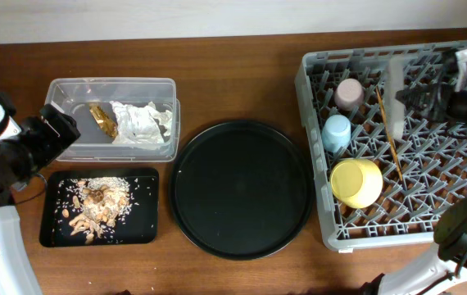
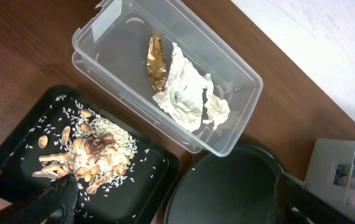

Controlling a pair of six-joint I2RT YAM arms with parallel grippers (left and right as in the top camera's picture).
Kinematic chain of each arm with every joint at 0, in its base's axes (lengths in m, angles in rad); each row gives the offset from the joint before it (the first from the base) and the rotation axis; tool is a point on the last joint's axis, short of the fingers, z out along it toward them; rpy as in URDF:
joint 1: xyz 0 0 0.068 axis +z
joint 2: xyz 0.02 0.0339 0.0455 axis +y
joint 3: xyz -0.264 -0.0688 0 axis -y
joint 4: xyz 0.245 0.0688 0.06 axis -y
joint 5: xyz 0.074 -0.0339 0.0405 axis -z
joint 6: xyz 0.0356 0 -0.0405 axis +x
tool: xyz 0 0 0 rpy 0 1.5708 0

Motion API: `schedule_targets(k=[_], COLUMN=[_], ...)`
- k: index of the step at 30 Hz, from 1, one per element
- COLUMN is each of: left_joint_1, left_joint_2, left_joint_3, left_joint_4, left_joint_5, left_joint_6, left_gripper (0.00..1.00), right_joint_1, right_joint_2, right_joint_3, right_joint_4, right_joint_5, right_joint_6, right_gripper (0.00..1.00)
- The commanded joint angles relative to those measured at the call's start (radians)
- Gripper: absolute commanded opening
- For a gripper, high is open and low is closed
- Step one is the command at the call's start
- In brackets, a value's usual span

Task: Sort waste into correct bins and load items into the dishwasher rack
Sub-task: 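Lift the white plate and stand it upright in the rack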

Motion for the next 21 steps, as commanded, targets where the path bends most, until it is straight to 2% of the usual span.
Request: schedule_targets(k=[1, 14, 16, 17, 18, 19, 21], left_joint_1=[0.003, 0.003, 0.003, 0.003, 0.003, 0.003, 0.003], left_joint_2=[-0.001, -0.001, -0.001, -0.001, -0.001, -0.001, -0.001], left_joint_3=[0.003, 0.003, 0.003, 0.003, 0.003, 0.003, 0.003], left_joint_4=[-0.001, -0.001, -0.001, -0.001, -0.001, -0.001, -0.001], left_joint_5=[-0.004, -0.004, -0.004, -0.004, -0.004, -0.004, -0.004], left_joint_6=[-0.003, -0.003, -0.003, -0.003, -0.003, -0.003, -0.003], left_gripper=[0.99, 0.99, 0.99, 0.99, 0.99, 0.99, 0.99], right_joint_1=[0.031, 0.026, 0.025, 0.025, 0.022, 0.018, 0.007], right_joint_2=[-0.003, 0.080, 0.087, 0.087, 0.087, 0.087, 0.087], right_joint_3=[0.007, 0.007, 0.007, 0.008, 0.008, 0.008, 0.020], right_joint_4=[-0.008, 0.026, 0.030, 0.035, 0.047, 0.069, 0.133], right_joint_5=[0.072, 0.130, 0.130, 0.130, 0.130, 0.130, 0.131], right_joint_6=[-0.040, -0.035, -0.035, -0.035, -0.021, 0.024, 0.163], right_gripper=[0.04, 0.05, 0.25, 0.30, 0.46, 0.55, 0.59])
